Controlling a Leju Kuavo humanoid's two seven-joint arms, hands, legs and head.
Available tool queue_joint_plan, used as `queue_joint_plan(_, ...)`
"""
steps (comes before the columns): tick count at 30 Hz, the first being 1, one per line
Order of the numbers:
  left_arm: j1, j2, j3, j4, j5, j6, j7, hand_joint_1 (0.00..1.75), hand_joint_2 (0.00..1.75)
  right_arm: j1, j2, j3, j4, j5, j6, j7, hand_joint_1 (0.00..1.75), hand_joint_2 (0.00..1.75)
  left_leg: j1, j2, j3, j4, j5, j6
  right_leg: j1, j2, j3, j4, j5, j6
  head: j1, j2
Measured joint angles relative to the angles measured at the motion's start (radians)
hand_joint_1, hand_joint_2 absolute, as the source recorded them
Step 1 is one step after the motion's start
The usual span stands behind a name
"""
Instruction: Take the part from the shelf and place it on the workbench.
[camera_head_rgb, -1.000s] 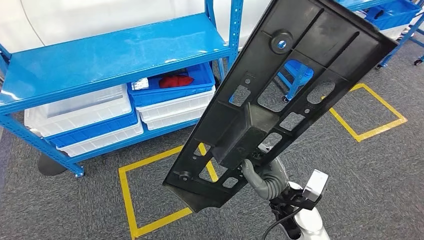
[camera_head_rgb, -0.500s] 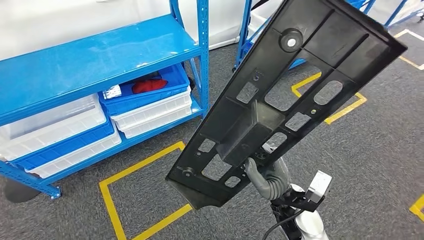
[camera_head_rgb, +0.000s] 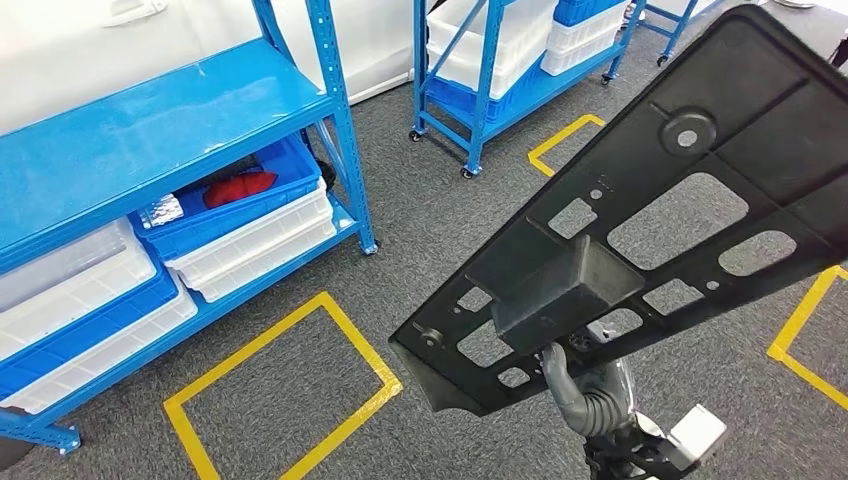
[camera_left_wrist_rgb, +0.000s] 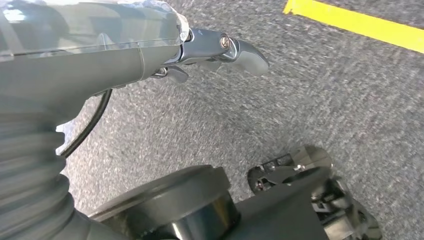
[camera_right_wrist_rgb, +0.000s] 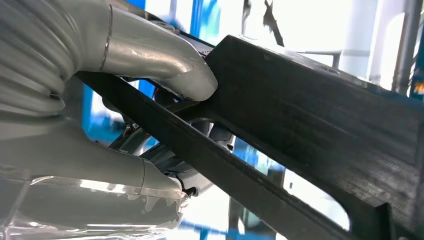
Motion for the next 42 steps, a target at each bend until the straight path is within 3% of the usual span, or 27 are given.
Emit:
queue_joint_plan(1,0.0,0.0,0.0,0.0,-0.001,-0.001,-0.004,0.0,1.75,0.019,0.0,-0.007,-0.021,0.016,-0.009,-0.004,1.75,1.75,0.003,-0.02,-0.016,0.041,-0.028,-0.004,-0.003,0.01,0.001,-0.003,0.002,-0.006,0.0,0.0)
queue_joint_plan(3,-0.003,0.0,0.0,0.0,-0.002,-0.004,-0.012,0.0,1.75,0.054,0.0,-0.02,-0.061,0.05,-0.024,-0.007,1.75,1.75,0.006,-0.058,-0.071,0.176,-0.099,-0.009,-0.002,0.03,-0.001,-0.003,0.003,-0.012,0.0,0.0)
queue_joint_plan(5,-0.009,0.0,0.0,0.0,-0.003,-0.006,-0.016,0.0,1.75,0.095,0.0,-0.031,-0.101,0.082,-0.032,-0.006,1.75,1.75,0.007,-0.067,-0.111,0.274,-0.132,-0.012,-0.001,0.053,-0.001,-0.002,0.003,-0.013,0.0,0.0)
queue_joint_plan(6,-0.01,0.0,0.0,0.0,-0.004,-0.006,-0.016,0.0,1.75,0.115,0.0,-0.035,-0.12,0.096,-0.033,-0.005,1.75,1.75,0.008,-0.068,-0.108,0.272,-0.119,-0.012,-0.001,0.066,0.0,-0.002,0.003,-0.013,0.0,0.0)
queue_joint_plan(7,-0.01,0.0,0.0,0.0,-0.005,-0.006,-0.015,0.0,1.75,0.132,0.0,-0.037,-0.139,0.11,-0.032,-0.003,1.75,1.75,0.009,-0.072,-0.087,0.228,-0.086,-0.012,-0.002,0.081,0.001,0.0,0.003,-0.012,0.0,0.0)
queue_joint_plan(9,-0.006,0.0,0.0,0.0,-0.005,-0.006,-0.013,0.0,1.75,0.159,-0.002,-0.037,-0.172,0.142,-0.027,0.008,1.75,1.75,0.016,-0.112,-0.026,0.091,-0.014,-0.008,-0.001,0.111,0.0,0.007,0.003,-0.006,0.0,0.0)
queue_joint_plan(10,-0.003,0.0,0.0,0.0,-0.003,-0.006,-0.011,0.0,1.75,0.17,-0.005,-0.037,-0.186,0.163,-0.024,0.018,1.75,1.75,0.019,-0.136,-0.003,0.034,0.004,-0.005,-0.001,0.125,-0.005,0.011,0.004,0.0,0.0,0.0)
queue_joint_plan(12,0.0,0.0,0.0,0.0,0.002,-0.005,-0.008,0.0,1.75,0.185,-0.014,-0.037,-0.206,0.204,-0.019,0.041,1.75,1.75,0.019,-0.162,0.009,-0.008,0.005,0.003,-0.001,0.15,-0.017,0.014,0.011,0.015,0.0,0.0)
queue_joint_plan(14,-0.001,-0.001,0.001,0.0,0.007,-0.005,-0.001,0.0,1.75,0.194,-0.027,-0.036,-0.217,0.233,-0.014,0.058,1.75,1.75,0.019,-0.141,0.012,-0.015,0.01,0.016,-0.004,0.16,-0.025,0.012,0.017,0.029,0.0,0.0)
queue_joint_plan(16,0.0,-0.001,0.001,0.0,0.011,-0.005,0.006,0.0,1.75,0.196,-0.046,-0.036,-0.22,0.245,-0.011,0.067,1.75,1.75,0.021,-0.116,0.015,-0.024,0.019,0.03,-0.001,0.113,-0.044,0.049,-0.007,0.036,0.0,0.0)
queue_joint_plan(18,0.004,-0.001,0.003,0.0,0.013,-0.005,0.013,0.0,1.75,0.194,-0.067,-0.033,-0.219,0.241,-0.01,0.07,1.75,1.75,0.017,-0.087,0.013,-0.026,0.022,0.038,0.0,0.054,-0.098,0.165,-0.071,0.041,0.0,0.0)
queue_joint_plan(20,0.007,0.0,0.004,0.0,0.017,-0.006,0.022,0.0,1.75,0.192,-0.093,-0.029,-0.211,0.226,-0.009,0.069,1.75,1.75,0.012,-0.058,0.012,-0.025,0.021,0.04,-0.003,0.037,-0.149,0.28,-0.116,0.046,0.0,0.0)
queue_joint_plan(21,0.007,0.0,0.005,0.0,0.019,-0.006,0.027,0.0,1.75,0.191,-0.108,-0.028,-0.204,0.217,-0.009,0.068,1.75,1.75,0.01,-0.045,0.011,-0.025,0.02,0.039,-0.004,0.034,-0.15,0.291,-0.112,0.047,0.0,0.0)
queue_joint_plan(22,0.006,0.0,0.006,0.0,0.022,-0.006,0.031,0.0,1.75,0.189,-0.122,-0.027,-0.197,0.211,-0.008,0.069,1.75,1.75,0.01,-0.032,0.012,-0.024,0.019,0.039,-0.004,0.03,-0.13,0.261,-0.091,0.046,0.0,0.0)
queue_joint_plan(25,0.005,0.001,0.009,0.0,0.025,-0.006,0.043,0.0,1.75,0.173,-0.161,-0.021,-0.172,0.198,-0.004,0.072,1.75,1.75,0.004,-0.003,0.02,-0.023,0.011,0.031,0.004,-0.017,-0.016,0.064,-0.022,0.034,0.0,0.0)
queue_joint_plan(27,0.005,0.002,0.01,0.0,0.025,-0.006,0.05,0.0,1.75,0.16,-0.184,-0.013,-0.154,0.194,-0.003,0.073,1.75,1.75,-0.002,0.013,0.023,-0.023,0.007,0.023,0.011,-0.032,0.008,0.014,-0.02,0.02,0.0,0.0)
queue_joint_plan(29,0.004,0.004,0.011,0.0,0.024,-0.005,0.054,0.0,1.75,0.152,-0.199,-0.006,-0.138,0.19,-0.005,0.073,1.75,1.75,-0.003,0.024,0.026,-0.025,0.003,0.014,0.009,-0.012,0.004,0.01,-0.016,0.009,0.0,0.0)
queue_joint_plan(31,0.002,0.006,0.012,0.0,0.023,-0.004,0.052,0.0,1.75,0.144,-0.205,0.001,-0.127,0.179,-0.009,0.07,1.75,1.75,-0.001,-0.002,0.016,0.007,-0.022,0.005,0.004,0.007,0.004,0.004,-0.011,-0.003,0.0,0.0)
queue_joint_plan(33,0.001,0.006,0.014,0.0,0.025,-0.003,0.043,0.0,1.75,0.133,-0.208,0.008,-0.117,0.162,-0.013,0.059,1.75,1.75,0.003,-0.05,-0.034,0.118,-0.084,-0.001,0.002,0.025,0.003,0.001,-0.008,-0.012,0.0,0.0)
queue_joint_plan(34,-0.001,0.007,0.016,0.0,0.027,-0.001,0.036,0.0,1.75,0.13,-0.21,0.011,-0.111,0.152,-0.015,0.05,1.75,1.75,0.003,-0.062,-0.067,0.188,-0.114,-0.002,0.004,0.035,0.002,0.002,-0.007,-0.015,0.0,0.0)
queue_joint_plan(35,-0.003,0.007,0.017,0.0,0.029,0.002,0.029,0.0,1.75,0.127,-0.211,0.014,-0.105,0.142,-0.018,0.036,1.75,1.75,0.003,-0.067,-0.093,0.245,-0.131,-0.003,0.005,0.046,0.001,0.002,-0.007,-0.016,0.0,0.0)
queue_joint_plan(36,-0.005,0.008,0.019,0.0,0.032,0.005,0.023,0.0,1.75,0.125,-0.212,0.016,-0.1,0.132,-0.021,0.019,1.75,1.75,0.003,-0.069,-0.105,0.268,-0.129,-0.002,0.006,0.058,0.002,0.003,-0.007,-0.016,0.0,0.0)
queue_joint_plan(37,-0.006,0.008,0.02,0.0,0.033,0.008,0.018,0.0,1.75,0.122,-0.213,0.018,-0.095,0.123,-0.023,0.004,1.75,1.75,0.003,-0.07,-0.098,0.25,-0.104,0.0,0.007,0.071,0.002,0.005,-0.007,-0.016,0.0,0.0)
queue_joint_plan(38,-0.005,0.008,0.022,0.0,0.034,0.012,0.015,0.0,1.75,0.118,-0.214,0.019,-0.091,0.115,-0.025,-0.008,1.75,1.75,0.004,-0.077,-0.075,0.194,-0.065,0.003,0.007,0.086,0.003,0.007,-0.008,-0.015,0.0,0.0)
queue_joint_plan(40,0.0,0.009,0.024,0.0,0.032,0.019,0.007,0.0,1.75,0.108,-0.214,0.021,-0.089,0.103,-0.027,-0.023,1.75,1.75,0.004,-0.119,-0.021,0.06,0.001,0.012,0.007,0.113,0.001,0.012,-0.007,-0.011,0.0,0.0)
queue_joint_plan(42,0.004,0.01,0.024,0.0,0.025,0.025,-0.003,0.0,1.75,0.104,-0.209,0.022,-0.096,0.094,-0.029,-0.032,1.75,1.75,0.004,-0.149,0.001,-0.004,0.016,0.017,0.005,0.135,-0.009,0.015,-0.002,0.0,0.0,0.0)
